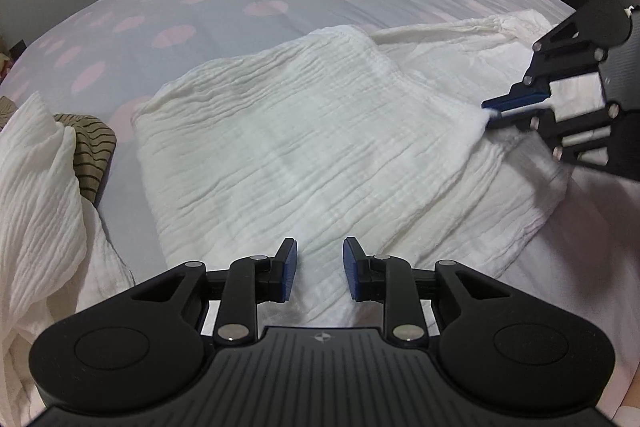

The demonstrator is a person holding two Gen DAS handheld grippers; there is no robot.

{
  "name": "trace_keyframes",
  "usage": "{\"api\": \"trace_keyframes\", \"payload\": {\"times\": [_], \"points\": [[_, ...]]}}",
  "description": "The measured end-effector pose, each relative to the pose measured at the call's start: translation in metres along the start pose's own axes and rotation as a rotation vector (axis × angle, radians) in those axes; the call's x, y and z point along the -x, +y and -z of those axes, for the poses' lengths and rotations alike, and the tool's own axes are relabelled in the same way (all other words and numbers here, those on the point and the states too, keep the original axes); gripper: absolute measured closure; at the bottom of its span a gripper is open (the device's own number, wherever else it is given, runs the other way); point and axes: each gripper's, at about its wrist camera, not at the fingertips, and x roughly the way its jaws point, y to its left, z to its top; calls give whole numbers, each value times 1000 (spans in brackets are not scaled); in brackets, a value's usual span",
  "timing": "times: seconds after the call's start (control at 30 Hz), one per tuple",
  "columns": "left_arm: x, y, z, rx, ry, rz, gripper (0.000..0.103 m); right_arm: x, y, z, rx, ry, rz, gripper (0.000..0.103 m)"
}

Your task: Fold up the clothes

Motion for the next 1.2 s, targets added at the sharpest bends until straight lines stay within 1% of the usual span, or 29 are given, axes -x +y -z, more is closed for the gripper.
{"api": "trace_keyframes", "payload": {"times": [0.07, 0.13, 0.23, 0.4, 0.57, 0.67, 0.7, 0.73, 0.83, 0.9, 0.97, 1.03, 1.1, 1.2], "points": [[2, 1, -1, -1, -9, -5, 80, 7, -5, -3, -8, -10, 10, 97], [7, 5, -2, 22, -30, 2, 80, 15, -10, -4, -15, -11, 23, 97], [11, 16, -2, 85, -51, 28, 80, 23, -15, 4, -36, 21, -5, 98], [1, 18, -1, 83, -6, 14, 80, 10, 4, 20, -38, 96, -63, 98], [-9, 19, 0, 82, 35, 6, 80, -3, 2, 15, -80, 127, -72, 96], [-11, 19, -1, 80, 42, 1, 80, 5, -7, 11, -109, 118, -74, 84], [-11, 19, -1, 78, 42, -1, 80, 10, -12, 12, -136, 113, -72, 78], [-11, 18, -1, 77, 41, -3, 80, 15, -18, 13, -164, 108, -70, 74], [-7, 21, -1, 100, 24, -2, 80, 27, -34, 26, -267, 108, -40, 72], [-6, 25, -3, 137, 15, -6, 80, 32, -51, 40, -403, 114, -29, 70], [-4, 30, -5, 162, 4, -32, 80, 32, -69, 54, -568, 114, -55, 69], [-2, 34, -6, 189, -11, -61, 80, 29, -81, 61, -699, 97, -97, 59], [-1, 38, -8, 213, -28, -78, 80, 23, -91, 65, -812, 76, -151, 55], [-1, 43, -9, 231, -39, -117, 80, 6, -95, 54, -878, 54, -184, 55]]}}
